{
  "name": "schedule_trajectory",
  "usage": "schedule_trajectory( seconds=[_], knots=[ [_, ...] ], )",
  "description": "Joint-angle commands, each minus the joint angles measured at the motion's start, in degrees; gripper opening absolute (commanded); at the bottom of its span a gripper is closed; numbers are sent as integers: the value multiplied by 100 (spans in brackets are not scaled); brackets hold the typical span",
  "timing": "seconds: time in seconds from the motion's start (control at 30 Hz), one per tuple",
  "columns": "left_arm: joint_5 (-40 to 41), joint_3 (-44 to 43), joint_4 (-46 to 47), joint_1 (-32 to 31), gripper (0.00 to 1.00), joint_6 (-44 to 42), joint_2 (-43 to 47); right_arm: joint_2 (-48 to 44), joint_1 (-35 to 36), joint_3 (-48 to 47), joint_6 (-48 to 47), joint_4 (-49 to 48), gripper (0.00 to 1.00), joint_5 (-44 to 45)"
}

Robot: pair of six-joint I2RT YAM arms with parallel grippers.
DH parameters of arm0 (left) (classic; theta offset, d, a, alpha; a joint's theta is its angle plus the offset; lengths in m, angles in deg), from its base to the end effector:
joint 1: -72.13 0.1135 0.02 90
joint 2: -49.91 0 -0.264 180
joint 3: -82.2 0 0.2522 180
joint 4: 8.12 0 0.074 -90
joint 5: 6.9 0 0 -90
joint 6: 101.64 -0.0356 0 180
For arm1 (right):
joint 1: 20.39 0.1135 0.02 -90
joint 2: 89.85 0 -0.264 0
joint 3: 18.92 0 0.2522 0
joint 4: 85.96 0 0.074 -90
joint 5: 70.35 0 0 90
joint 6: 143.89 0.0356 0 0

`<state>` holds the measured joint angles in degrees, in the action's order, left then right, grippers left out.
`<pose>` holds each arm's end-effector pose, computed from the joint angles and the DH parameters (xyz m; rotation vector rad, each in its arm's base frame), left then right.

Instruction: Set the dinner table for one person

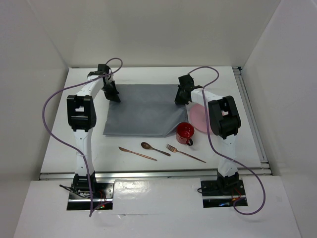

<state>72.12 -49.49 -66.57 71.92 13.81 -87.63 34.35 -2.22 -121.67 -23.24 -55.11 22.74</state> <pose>0.5129 -0.0087 0.1678 -0.5361 2.6673 -0.3927 0.4473 0.1448 0.1529 0.2953 2.4880 0.2919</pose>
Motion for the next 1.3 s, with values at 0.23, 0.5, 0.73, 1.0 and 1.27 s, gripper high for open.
schedule_trajectory(
  seconds=[0.23,0.5,0.73,1.0,1.27],
  knots=[
    [26,-133,-137,-146,32,-84,604,-352,-60,-950,-393,955,6,69],
    [254,24,-462,-146,66,-84,2010,-1643,-7,-1201,-499,1421,37,-107],
    [52,1876,-164,-199,66,-190,4031,-4007,46,1522,-122,1789,62,157],
    [-106,3232,-163,-252,66,-251,5026,-5063,46,3334,203,2090,82,-256],
    [-106,3364,-163,-357,64,-304,5079,-4590,107,3880,204,1457,71,-441]
  ],
)
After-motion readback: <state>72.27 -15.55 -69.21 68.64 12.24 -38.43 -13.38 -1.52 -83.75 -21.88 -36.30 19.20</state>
